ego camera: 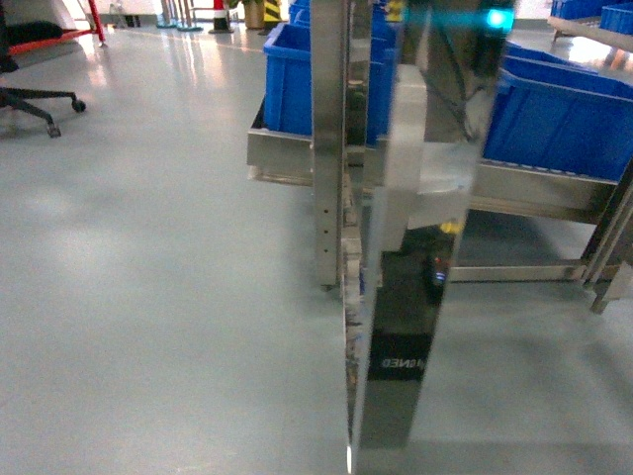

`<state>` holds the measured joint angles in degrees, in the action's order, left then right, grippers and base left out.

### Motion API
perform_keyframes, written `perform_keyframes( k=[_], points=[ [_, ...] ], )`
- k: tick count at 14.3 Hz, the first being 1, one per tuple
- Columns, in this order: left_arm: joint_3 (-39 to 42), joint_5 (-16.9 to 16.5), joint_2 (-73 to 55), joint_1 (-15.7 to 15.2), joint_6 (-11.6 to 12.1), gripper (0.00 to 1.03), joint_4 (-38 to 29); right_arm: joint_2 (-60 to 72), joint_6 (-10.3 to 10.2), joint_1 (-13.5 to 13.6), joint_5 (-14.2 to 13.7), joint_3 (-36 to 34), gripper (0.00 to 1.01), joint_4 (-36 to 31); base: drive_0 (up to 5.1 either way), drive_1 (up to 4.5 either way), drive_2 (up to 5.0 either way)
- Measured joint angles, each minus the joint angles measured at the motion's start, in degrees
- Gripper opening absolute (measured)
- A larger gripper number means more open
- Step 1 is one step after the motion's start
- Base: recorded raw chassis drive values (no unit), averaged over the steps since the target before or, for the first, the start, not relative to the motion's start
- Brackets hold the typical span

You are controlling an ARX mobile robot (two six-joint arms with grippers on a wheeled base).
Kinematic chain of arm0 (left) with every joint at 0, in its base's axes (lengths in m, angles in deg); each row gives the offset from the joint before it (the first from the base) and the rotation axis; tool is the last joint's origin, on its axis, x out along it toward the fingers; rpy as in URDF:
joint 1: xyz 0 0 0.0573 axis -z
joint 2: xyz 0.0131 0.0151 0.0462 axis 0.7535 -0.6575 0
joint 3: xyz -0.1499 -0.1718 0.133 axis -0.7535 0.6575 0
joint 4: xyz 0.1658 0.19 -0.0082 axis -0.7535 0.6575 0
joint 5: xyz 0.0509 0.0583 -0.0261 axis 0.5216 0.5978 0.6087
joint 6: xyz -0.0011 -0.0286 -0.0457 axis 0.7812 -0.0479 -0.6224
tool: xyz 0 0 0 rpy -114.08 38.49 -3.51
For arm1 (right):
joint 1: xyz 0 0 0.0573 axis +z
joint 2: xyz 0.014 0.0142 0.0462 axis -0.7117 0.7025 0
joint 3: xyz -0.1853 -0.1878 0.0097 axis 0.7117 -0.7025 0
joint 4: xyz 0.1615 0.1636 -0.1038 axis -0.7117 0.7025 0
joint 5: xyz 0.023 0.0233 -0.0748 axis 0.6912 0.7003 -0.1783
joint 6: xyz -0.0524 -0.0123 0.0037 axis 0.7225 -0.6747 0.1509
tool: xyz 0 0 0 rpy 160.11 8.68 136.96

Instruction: Pick capacitor and pack into box

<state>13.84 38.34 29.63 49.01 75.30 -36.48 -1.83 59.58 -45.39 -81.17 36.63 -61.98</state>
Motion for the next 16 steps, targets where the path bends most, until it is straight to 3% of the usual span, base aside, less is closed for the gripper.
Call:
perform_keyframes(
  k=[16],
  points=[
    [0.0, 0.0, 0.0, 0.0, 0.0, 0.43, -0.1, 0.0, 0.0, 0.0, 0.0, 0.0, 0.98, -0.1, -5.0, 2.45, 2.5]
  ],
)
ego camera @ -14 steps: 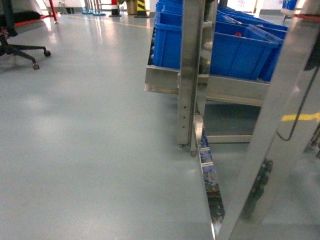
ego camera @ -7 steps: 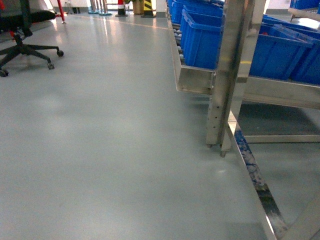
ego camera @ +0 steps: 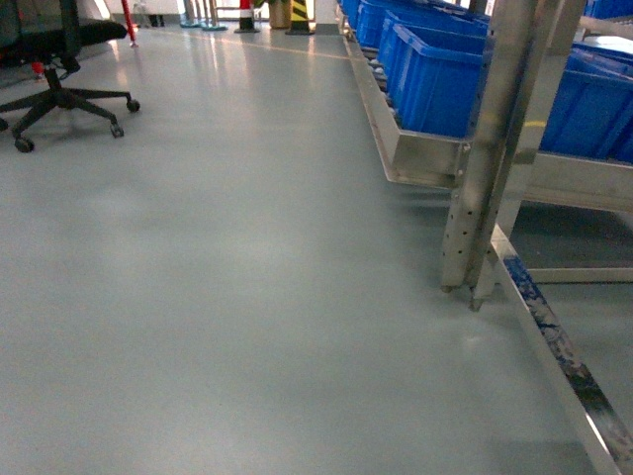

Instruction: Pick capacitor and pack into box

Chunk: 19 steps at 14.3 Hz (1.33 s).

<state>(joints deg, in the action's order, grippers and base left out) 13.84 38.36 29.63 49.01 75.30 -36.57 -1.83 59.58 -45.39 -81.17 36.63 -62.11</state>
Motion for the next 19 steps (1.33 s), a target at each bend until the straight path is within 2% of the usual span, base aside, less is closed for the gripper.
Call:
perform_keyframes(
  k=[19],
  points=[
    [0.0, 0.0, 0.0, 0.0, 0.0, 0.43, -0.1, 0.0, 0.0, 0.0, -0.1, 0.0, 0.98, 0.2, -5.0, 2.45, 2.4]
  ],
)
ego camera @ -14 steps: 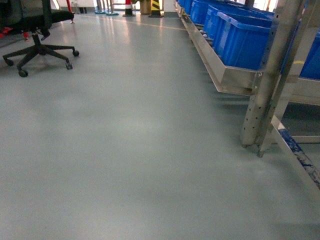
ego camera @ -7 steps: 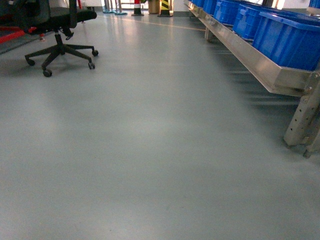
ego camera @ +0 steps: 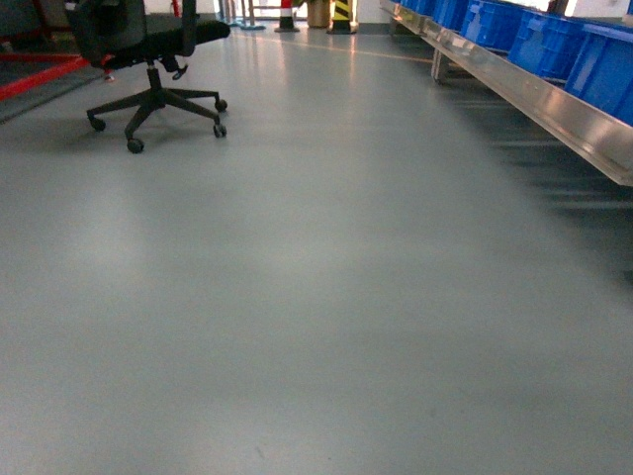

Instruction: Pick capacitor and pack into box

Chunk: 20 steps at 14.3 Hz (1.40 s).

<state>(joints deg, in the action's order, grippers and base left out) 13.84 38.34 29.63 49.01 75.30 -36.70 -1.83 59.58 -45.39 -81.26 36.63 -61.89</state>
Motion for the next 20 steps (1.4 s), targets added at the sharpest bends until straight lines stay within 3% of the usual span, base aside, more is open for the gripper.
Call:
perform_keyframes(
  k=[20],
  points=[
    [0.0, 0.0, 0.0, -0.1, 0.0, 0.43, 0.3, 0.0, 0.0, 0.0, 0.1, 0.0, 0.98, 0.0, -4.9, 2.44, 2.4]
  ],
)
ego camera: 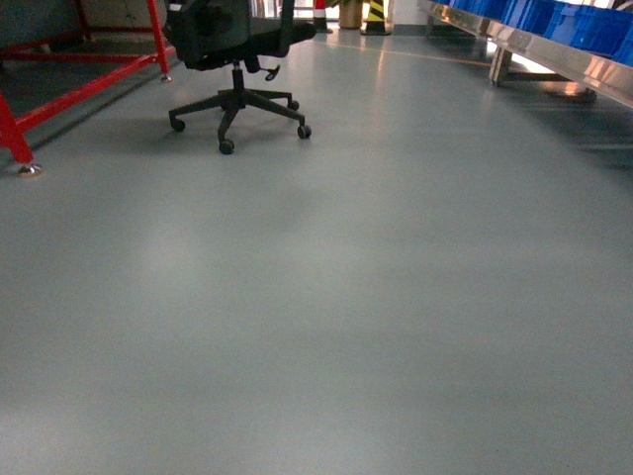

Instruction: Pick capacitor and pack into box

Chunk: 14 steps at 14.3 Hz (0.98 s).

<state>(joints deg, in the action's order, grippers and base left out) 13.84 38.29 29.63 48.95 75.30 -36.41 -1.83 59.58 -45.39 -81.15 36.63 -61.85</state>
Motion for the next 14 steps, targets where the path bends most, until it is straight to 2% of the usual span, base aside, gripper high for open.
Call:
perform_keyframes(
  k=[8, 14],
  points=[
    [0.0, 0.0, 0.0, 0.0, 0.0, 0.43, -0.1, 0.0, 0.0, 0.0, -0.1, 0.0, 0.98, 0.1, -4.9, 2.44, 2.4],
    [0.0, 0.0, 0.0, 0.0, 0.0, 0.43, 0.0, 0.0, 0.0, 0.0, 0.0, 0.0, 0.98, -0.2, -4.9, 3.27, 1.5]
  ],
)
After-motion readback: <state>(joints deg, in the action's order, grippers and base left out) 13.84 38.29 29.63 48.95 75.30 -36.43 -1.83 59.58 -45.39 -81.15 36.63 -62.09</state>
